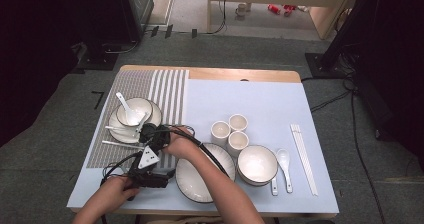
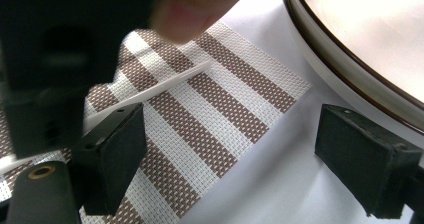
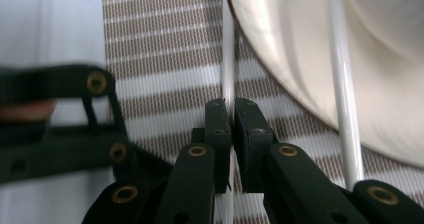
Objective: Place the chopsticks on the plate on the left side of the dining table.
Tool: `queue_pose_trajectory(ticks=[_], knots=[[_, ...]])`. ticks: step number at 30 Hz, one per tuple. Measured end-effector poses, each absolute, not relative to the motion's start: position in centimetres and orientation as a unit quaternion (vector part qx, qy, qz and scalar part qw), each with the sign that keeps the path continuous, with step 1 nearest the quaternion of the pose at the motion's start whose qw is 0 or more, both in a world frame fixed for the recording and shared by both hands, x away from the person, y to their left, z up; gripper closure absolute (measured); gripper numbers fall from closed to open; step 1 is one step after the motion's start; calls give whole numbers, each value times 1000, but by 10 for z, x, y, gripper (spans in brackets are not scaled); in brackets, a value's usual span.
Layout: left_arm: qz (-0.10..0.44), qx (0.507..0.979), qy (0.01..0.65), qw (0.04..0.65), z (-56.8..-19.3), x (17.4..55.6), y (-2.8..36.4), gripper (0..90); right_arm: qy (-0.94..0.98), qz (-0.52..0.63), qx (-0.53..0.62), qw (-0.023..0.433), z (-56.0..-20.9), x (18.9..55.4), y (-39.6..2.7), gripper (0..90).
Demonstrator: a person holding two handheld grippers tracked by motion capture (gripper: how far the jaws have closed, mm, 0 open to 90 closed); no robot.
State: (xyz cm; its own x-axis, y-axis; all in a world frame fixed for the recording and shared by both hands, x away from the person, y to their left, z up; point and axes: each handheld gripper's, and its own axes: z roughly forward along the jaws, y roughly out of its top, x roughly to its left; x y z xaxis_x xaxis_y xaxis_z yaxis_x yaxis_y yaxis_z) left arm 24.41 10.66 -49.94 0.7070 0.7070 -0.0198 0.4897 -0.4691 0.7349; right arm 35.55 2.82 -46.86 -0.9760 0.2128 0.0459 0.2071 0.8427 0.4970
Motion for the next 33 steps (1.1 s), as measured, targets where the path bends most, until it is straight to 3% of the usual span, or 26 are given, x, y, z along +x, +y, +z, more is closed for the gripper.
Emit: queue_pose_trajectory(ticks=[10, 33], knots=[[147, 846, 352, 372, -499, 244, 107, 134, 956, 265, 126, 7, -469, 357, 9, 803], [144, 844, 355, 375, -500, 244, 107, 133, 944, 307, 124, 9, -476, 358, 37, 851]])
